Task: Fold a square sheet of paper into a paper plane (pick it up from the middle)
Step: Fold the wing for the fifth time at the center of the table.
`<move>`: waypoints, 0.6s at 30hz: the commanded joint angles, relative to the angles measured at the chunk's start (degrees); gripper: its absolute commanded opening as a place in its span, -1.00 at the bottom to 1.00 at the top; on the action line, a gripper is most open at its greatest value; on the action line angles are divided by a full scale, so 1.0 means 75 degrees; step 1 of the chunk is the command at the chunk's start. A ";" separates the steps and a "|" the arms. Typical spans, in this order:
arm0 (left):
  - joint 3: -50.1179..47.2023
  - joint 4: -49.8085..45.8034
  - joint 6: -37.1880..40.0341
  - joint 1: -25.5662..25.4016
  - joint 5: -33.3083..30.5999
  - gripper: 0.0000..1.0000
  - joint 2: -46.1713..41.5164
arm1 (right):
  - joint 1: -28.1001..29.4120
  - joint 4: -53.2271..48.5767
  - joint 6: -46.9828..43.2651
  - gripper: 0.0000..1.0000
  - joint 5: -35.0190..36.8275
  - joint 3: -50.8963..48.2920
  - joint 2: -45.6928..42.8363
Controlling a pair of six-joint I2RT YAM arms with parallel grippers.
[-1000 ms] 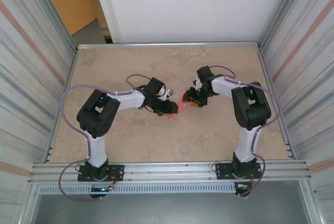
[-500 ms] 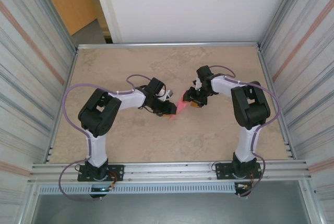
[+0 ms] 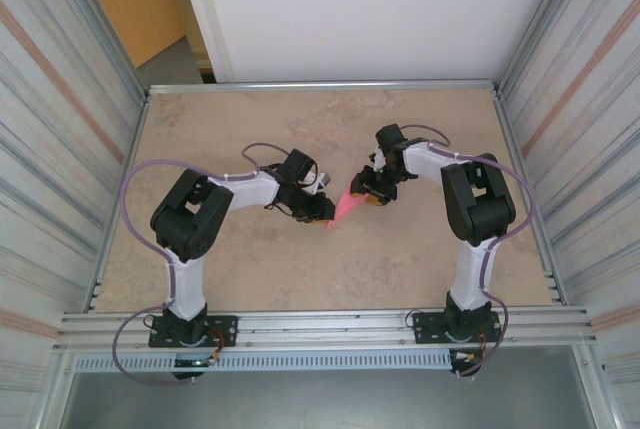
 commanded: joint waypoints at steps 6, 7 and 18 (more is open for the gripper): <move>0.0021 -0.0187 0.0122 -0.0058 -0.0142 -0.55 0.0286 | 0.0178 0.0460 -0.0046 -0.02 0.0963 -0.0317 0.1077; 0.0027 -0.0199 0.0116 -0.0058 -0.0152 -0.56 0.0303 | 0.0183 0.0452 -0.0055 -0.03 0.0992 -0.0311 0.1098; 0.0150 -0.0469 0.0112 -0.0059 -0.0236 -0.60 0.0496 | 0.0227 0.0299 -0.0024 -0.04 0.1170 -0.0222 0.1271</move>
